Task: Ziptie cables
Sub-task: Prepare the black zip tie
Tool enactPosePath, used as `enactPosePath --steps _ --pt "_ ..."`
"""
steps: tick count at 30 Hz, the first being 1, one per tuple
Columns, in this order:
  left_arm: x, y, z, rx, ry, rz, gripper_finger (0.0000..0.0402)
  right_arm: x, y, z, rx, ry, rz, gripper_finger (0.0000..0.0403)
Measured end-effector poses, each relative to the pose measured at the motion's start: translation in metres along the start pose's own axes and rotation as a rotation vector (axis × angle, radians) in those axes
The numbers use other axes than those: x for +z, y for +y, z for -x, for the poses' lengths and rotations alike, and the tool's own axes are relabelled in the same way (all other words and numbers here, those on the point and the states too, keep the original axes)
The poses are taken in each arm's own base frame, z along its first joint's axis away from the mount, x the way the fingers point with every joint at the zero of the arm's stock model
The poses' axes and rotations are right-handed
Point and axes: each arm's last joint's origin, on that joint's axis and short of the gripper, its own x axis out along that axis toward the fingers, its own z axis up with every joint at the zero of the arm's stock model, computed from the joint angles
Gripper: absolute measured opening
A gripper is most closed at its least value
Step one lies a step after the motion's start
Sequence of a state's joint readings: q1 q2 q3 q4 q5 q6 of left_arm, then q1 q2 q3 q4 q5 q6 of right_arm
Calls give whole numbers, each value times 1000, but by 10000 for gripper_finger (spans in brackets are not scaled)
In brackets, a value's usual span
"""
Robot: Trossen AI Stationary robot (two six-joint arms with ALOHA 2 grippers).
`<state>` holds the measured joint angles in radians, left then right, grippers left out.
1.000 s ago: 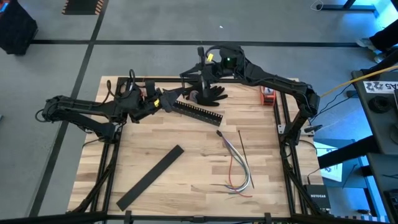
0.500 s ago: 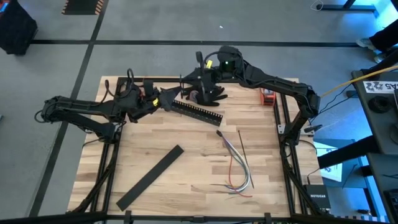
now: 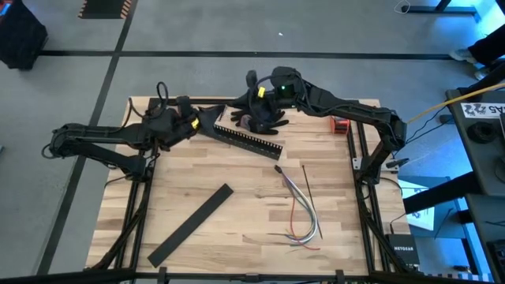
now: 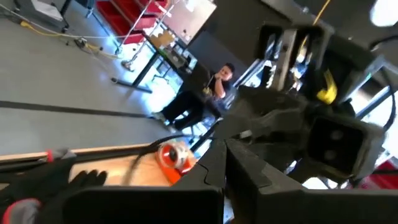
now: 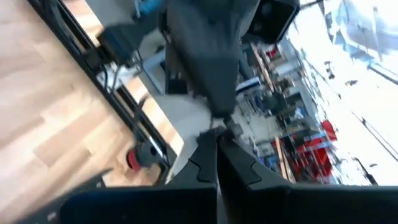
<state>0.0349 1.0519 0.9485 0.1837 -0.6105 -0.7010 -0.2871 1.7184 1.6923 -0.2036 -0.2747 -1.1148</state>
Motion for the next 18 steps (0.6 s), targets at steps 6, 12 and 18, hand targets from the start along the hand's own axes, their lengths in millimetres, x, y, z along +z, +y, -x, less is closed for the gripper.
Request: enactPosePath --steps 6,12,18 --pt "-7 -2 -6 -23 20 -30 0 -3 5 -2 25 26 -26 0" --pt "-12 4 -12 -47 112 -182 25 -5 5 -5 24 25 -98 0" --pt "16 6 5 -65 112 -278 84 -4 6 -5 32 12 -118 0"
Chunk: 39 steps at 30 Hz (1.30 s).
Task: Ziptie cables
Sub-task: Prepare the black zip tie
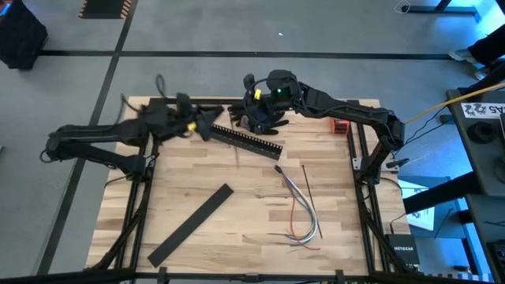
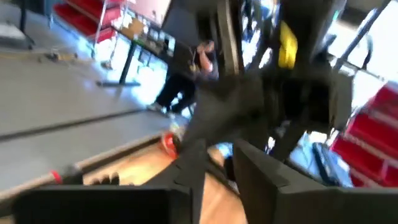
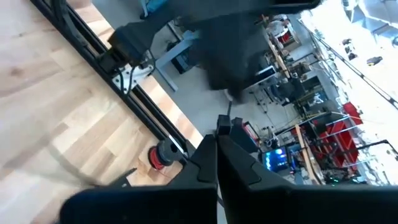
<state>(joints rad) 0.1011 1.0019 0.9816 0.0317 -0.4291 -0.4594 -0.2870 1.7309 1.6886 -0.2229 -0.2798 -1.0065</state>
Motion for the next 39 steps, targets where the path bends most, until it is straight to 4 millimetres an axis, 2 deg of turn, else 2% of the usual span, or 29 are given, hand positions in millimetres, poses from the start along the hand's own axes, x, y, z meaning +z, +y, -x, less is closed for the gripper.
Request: enactPosePath --steps 5,12,16,19,25,28,33,36,39 --pt "9 10 12 46 11 -7 118 0 0 0 0 2 -35 0" --pt "-4 15 11 87 128 -92 129 -2 1 0 -13 55 -56 0" --pt "-11 16 13 65 213 -352 129 -2 -1 1 -29 47 -218 0" --pt "-13 12 15 5 225 -635 129 -6 -4 2 -15 15 -398 0" --pt "-25 5 7 -97 262 -1227 129 -20 -30 19 66 -122 -773 0" --pt "-33 3 0 -143 282 -1451 129 -30 -37 26 122 -149 -953 0" --pt "-44 1 -7 -205 311 -1700 129 -42 -42 35 289 -199 -1164 0" --pt "-44 0 -8 -234 292 -1795 129 -47 -43 39 395 -224 -1257 0" --pt "-46 -2 -8 -340 250 -1852 129 -47 -44 41 443 -235 -1307 0"
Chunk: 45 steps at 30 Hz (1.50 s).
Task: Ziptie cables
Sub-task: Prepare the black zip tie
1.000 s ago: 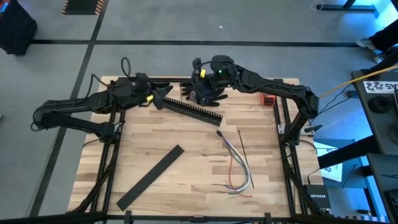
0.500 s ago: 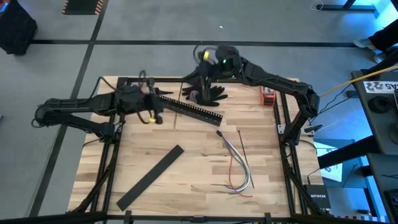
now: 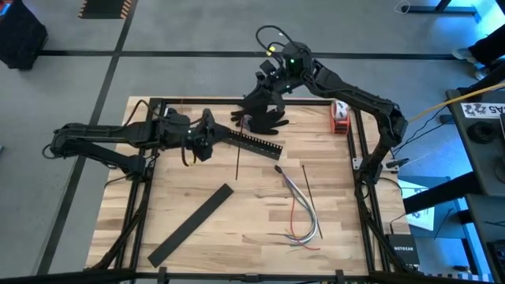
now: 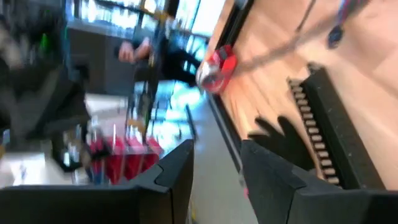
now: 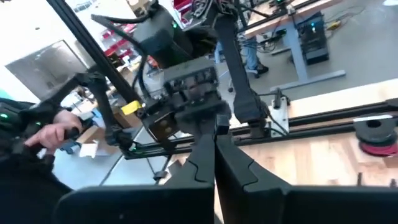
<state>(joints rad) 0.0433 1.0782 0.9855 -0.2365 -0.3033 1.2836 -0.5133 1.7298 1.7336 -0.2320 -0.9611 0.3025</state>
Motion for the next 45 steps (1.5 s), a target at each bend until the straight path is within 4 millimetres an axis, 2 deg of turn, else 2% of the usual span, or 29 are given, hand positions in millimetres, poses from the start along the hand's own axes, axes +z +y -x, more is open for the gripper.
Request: enactPosePath --steps 4,11,18,24,30,38,45 --pt "6 1 -11 22 -88 -56 129 -3 -4 -3 1 11 -45 0" --pt "13 -13 -41 -25 -82 -205 129 -10 -9 -13 74 54 -127 0" --pt "28 -15 -49 26 -140 -220 129 -9 -9 -13 71 53 -129 0" --pt "31 -25 -59 -24 -156 -233 129 -10 -7 -15 92 64 -147 0" --pt "41 -29 -60 -25 -201 -238 129 -10 -7 -15 87 62 -149 0" --pt "58 -36 -54 -64 -274 -97 127 -9 -9 -13 72 52 -134 0" --pt "72 -49 -58 -119 -300 -30 78 -9 -8 -13 81 52 -95 0"
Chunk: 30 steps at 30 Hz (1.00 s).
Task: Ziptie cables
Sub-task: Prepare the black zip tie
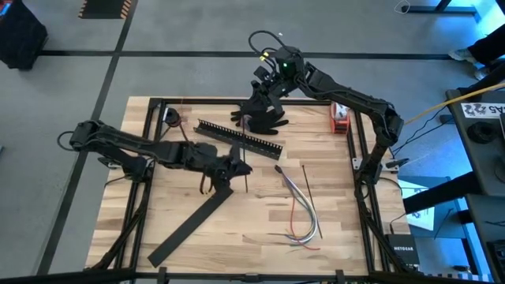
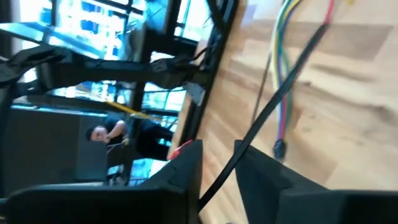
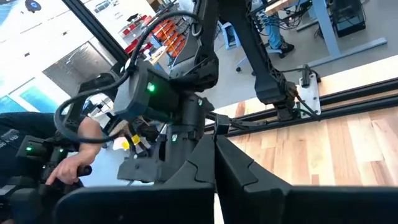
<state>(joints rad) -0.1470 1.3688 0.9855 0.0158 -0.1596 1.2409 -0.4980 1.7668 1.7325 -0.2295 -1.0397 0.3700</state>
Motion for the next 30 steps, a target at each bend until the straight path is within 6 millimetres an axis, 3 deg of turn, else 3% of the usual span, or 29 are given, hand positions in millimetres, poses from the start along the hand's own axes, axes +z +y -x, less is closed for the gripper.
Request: enactPosePath --steps 6,11,20,25,30 --pt "16 -13 -12 4 18 116 30 0 0 0 1 1 41 0" --pt "20 -8 -9 96 59 440 3 0 0 0 0 0 137 0" --pt "14 46 31 351 -100 1322 0 1 -2 0 -84 -10 515 0" --pt "5 72 53 493 -288 1625 0 2 -4 -1 -189 -3 731 0" --pt "-7 79 59 580 -341 1885 0 4 -4 -4 -318 16 927 0"
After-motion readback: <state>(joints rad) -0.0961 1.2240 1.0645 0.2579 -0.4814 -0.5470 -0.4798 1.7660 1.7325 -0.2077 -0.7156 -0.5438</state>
